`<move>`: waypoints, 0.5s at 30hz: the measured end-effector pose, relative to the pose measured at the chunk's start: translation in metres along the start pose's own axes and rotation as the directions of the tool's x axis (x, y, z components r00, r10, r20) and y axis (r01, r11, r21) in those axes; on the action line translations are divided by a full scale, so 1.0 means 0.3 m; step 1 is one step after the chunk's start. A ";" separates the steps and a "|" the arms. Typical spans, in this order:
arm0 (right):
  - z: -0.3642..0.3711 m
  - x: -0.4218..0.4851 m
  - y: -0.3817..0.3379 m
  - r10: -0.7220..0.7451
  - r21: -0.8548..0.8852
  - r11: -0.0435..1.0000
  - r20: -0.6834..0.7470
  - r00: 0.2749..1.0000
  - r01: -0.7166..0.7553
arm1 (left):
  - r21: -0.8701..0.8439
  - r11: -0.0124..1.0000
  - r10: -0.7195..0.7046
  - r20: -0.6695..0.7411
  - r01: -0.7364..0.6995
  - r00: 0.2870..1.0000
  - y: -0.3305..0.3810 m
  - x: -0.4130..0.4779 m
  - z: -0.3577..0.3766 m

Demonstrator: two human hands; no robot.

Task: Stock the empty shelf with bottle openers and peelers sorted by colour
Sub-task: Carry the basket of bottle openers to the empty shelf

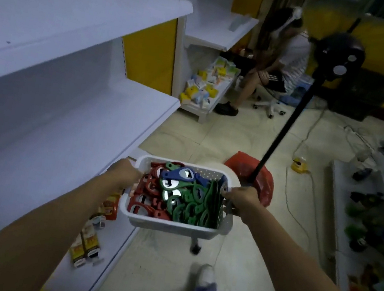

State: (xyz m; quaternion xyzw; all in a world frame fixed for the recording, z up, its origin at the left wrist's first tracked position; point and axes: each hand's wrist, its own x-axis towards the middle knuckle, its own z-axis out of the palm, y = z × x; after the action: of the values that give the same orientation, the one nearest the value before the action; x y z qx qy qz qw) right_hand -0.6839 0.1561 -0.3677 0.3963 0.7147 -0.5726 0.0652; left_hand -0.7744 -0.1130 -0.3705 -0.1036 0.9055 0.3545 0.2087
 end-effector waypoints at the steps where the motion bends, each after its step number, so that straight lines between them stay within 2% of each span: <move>1: 0.004 0.076 -0.043 -0.008 -0.025 1.000 0.031 0.999 0.009 | -0.001 1.000 -0.027 -0.014 0.027 1.000 0.018 0.050 0.010; 7: 0.060 0.442 -0.286 -0.020 -0.165 0.985 0.224 0.974 0.059 | -0.180 0.974 -0.155 -0.091 0.137 0.984 0.121 0.243 0.039; 15: 0.271 0.677 -0.503 0.010 -0.224 0.972 0.361 0.933 0.076 | -0.265 0.934 -0.300 -0.220 0.239 0.928 0.123 0.430 -0.041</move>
State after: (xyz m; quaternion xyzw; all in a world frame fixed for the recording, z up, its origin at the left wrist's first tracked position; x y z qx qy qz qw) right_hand -0.9475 0.1806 -0.3904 0.2622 0.7598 -0.5481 0.2313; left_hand -0.9055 -0.0998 -0.3983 -0.2965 0.8538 0.4098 0.1230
